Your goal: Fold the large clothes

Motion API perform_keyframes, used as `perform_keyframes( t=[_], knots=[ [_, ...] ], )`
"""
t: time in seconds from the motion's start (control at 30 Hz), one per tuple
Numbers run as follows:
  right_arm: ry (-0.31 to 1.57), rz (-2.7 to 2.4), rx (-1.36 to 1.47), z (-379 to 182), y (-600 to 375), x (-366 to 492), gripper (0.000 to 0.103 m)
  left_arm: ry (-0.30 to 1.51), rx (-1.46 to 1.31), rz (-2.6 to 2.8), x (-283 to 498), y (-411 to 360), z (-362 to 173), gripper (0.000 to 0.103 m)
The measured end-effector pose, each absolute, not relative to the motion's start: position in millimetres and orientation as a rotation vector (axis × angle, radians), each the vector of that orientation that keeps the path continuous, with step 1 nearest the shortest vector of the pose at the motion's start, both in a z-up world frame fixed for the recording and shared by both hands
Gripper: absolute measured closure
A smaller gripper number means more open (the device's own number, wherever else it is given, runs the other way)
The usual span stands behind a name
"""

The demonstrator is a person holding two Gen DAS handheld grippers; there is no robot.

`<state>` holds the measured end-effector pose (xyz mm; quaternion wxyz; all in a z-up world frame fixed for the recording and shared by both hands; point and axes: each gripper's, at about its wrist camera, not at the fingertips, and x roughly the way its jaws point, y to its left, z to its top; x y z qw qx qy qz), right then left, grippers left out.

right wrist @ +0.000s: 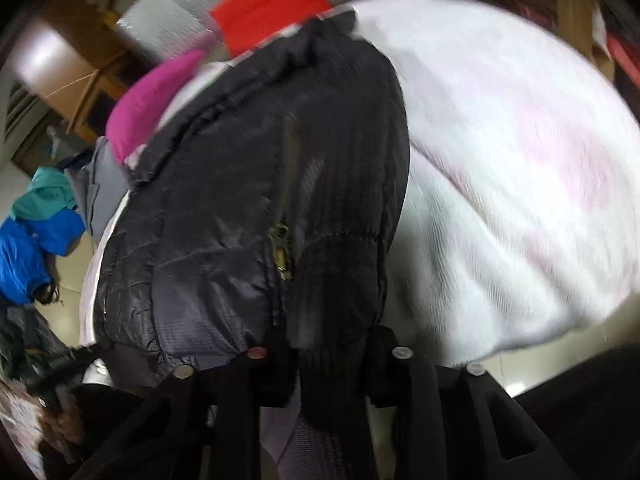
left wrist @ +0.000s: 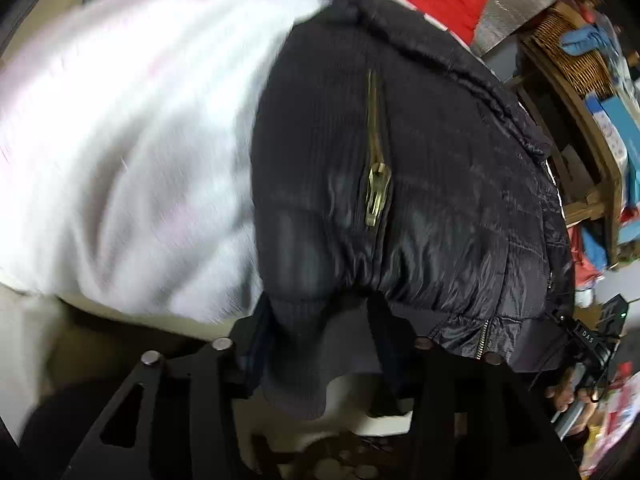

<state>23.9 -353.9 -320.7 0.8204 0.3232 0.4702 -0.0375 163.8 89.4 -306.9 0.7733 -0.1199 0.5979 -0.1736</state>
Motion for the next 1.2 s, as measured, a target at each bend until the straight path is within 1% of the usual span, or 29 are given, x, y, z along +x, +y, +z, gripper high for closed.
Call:
perform_keyframes(
  t=[0.03, 0.07, 0.1, 0.13, 0.17, 0.2, 0.23, 0.27, 0.3, 0.37, 0.43, 0.5, 0.57, 0.6, 0.63, 0.67, 0.7, 0.73, 0.77, 0.83, 0.87, 0.9, 0.93, 0.97, 1.07, 1.2],
  knots=[
    [1.023, -0.068, 0.698, -324.4, -354.1, 25.5, 0.036, 1.302, -0.255, -0.381, 162.6, 86.8, -309.5, 0.052],
    [1.043, -0.057, 0.701, -328.2, -353.9, 26.7, 0.025, 1.296, -0.238, -0.384, 161.4, 83.8, -310.2, 0.052],
    [1.058, -0.040, 0.698, -332.8, -351.9, 27.9, 0.025, 1.289, -0.216, -0.392, 158.8, 80.4, -309.6, 0.052],
    [1.065, -0.023, 0.678, -334.9, -348.3, 29.8, 0.028, 1.286, -0.204, -0.394, 158.3, 74.6, -309.5, 0.052],
    [1.068, -0.016, 0.624, -333.0, -342.1, 30.1, 0.041, 1.281, -0.193, -0.391, 162.0, 76.3, -306.7, 0.058],
    [1.061, -0.004, 0.578, -330.3, -335.7, 27.5, 0.049, 1.276, -0.188, -0.385, 161.2, 76.7, -305.8, 0.077],
    [1.051, 0.007, 0.556, -330.7, -329.1, 21.8, 0.061, 1.268, -0.189, -0.372, 160.5, 77.3, -304.3, 0.085],
    [1.039, 0.016, 0.540, -326.0, -326.7, 20.2, 0.069, 1.263, -0.203, -0.375, 160.0, 80.5, -302.6, 0.089],
    [1.028, 0.020, 0.537, -320.9, -327.0, 19.3, 0.071, 1.252, -0.233, -0.390, 159.4, 85.6, -298.6, 0.092],
    [0.993, 0.047, 0.574, -310.3, -332.5, 17.2, 0.077, 1.225, -0.258, -0.415, 165.7, 89.7, -286.5, 0.093],
    [0.897, 0.107, 0.604, -293.6, -339.4, 9.3, 0.079, 1.171, -0.278, -0.461, 162.4, 94.8, -270.5, 0.094],
    [0.847, 0.137, 0.627, -286.9, -345.4, 5.0, 0.079, 1.134, -0.289, -0.495, 157.2, 104.0, -259.0, 0.094],
    [0.869, 0.130, 0.642, -294.3, -350.6, 3.9, 0.079, 1.139, -0.269, -0.505, 157.8, 101.6, -261.2, 0.094],
    [0.905, 0.123, 0.657, -304.0, -352.1, 4.4, 0.079, 1.166, -0.252, -0.504, 158.0, 98.9, -268.6, 0.090],
    [0.948, 0.110, 0.672, -315.1, -353.5, 4.1, 0.079, 1.197, -0.236, -0.488, 159.7, 96.2, -276.7, 0.084],
    [0.976, 0.090, 0.684, -321.6, -350.6, 7.9, 0.075, 1.235, -0.222, -0.468, 160.9, 93.2, -286.0, 0.065],
    [1.012, 0.066, 0.711, -330.5, -352.6, 10.3, 0.074, 1.269, -0.223, -0.460, 162.6, 89.9, -295.1, 0.051],
    [1.038, 0.064, 0.751, -337.0, -354.5, 13.5, 0.067, 1.294, -0.239, -0.462, 160.6, 90.8, -303.0, 0.049],
    [1.044, 0.071, 0.777, -338.0, -355.3, 17.9, 0.059, 1.307, -0.247, -0.461, 160.3, 88.8, -307.2, 0.049],
    [1.039, 0.082, 0.781, -338.4, -353.7, 16.0, 0.056, 1.295, -0.231, -0.465, 158.2, 85.4, -307.1, 0.051],
    [1.042, 0.086, 0.753, -337.2, -352.7, 15.7, 0.058, 1.280, -0.223, -0.467, 157.6, 84.6, -304.5, 0.068],
    [1.040, 0.086, 0.713, -334.5, -349.2, 16.7, 0.064, 1.267, -0.209, -0.453, 158.2, 85.0, -301.8, 0.089],
    [1.032, 0.096, 0.687, -330.4, -345.7, 18.3, 0.076, 1.262, -0.206, -0.446, 160.3, 83.3, -299.4, 0.092],
    [1.021, 0.104, 0.682, -325.8, -347.2, 15.9, 0.079, 1.259, -0.225, -0.452, 161.8, 87.5, -296.3, 0.094],
    [0.938, 0.166, 0.716, -299.9, -352.5, 15.7, 0.083, 1.229, -0.304, -0.505, 164.8, 99.4, -278.7, 0.095],
    [0.792, 0.232, 0.744, -260.7, -364.0, 21.3, 0.083, 1.119, -0.367, -0.589, 172.5, 108.5, -234.5, 0.095]
  ],
)
